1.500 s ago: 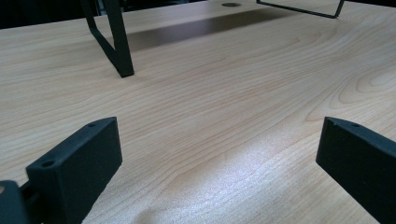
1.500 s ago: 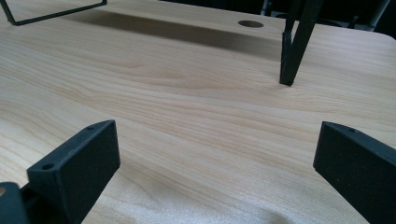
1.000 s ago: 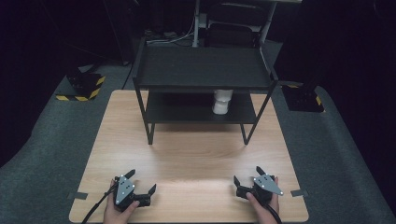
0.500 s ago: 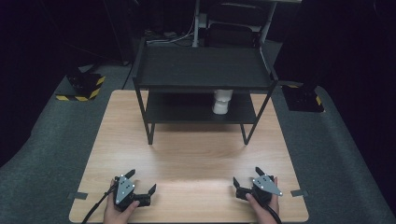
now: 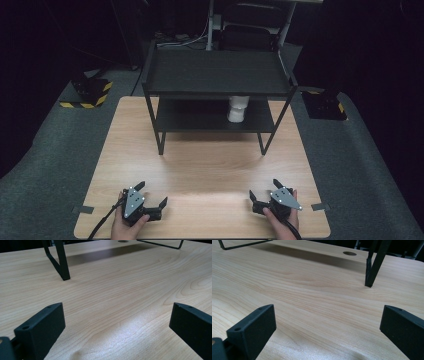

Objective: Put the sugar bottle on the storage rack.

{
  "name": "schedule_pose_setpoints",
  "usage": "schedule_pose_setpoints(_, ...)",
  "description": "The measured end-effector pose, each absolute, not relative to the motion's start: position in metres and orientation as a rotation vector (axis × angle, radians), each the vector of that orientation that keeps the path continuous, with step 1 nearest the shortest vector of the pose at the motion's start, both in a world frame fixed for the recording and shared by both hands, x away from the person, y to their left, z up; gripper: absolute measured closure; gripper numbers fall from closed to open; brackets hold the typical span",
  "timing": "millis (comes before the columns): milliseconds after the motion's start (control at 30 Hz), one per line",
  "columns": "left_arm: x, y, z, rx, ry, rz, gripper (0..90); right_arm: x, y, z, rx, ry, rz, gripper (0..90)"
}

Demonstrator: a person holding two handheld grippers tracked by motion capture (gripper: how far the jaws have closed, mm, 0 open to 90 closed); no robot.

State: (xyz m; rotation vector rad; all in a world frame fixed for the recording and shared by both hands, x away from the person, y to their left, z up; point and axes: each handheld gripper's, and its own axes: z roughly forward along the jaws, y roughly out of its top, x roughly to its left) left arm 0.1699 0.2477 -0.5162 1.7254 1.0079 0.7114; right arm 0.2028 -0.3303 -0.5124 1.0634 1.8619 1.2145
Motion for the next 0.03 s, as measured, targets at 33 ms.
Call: schedule_pose_setpoints(33, 0.17, 0.2478, -0.5162, 1.726, 1.007, 0.711, 0.5, 0.2026, -0.3302, -0.5125, 1.063, 1.861, 1.214, 0.3)
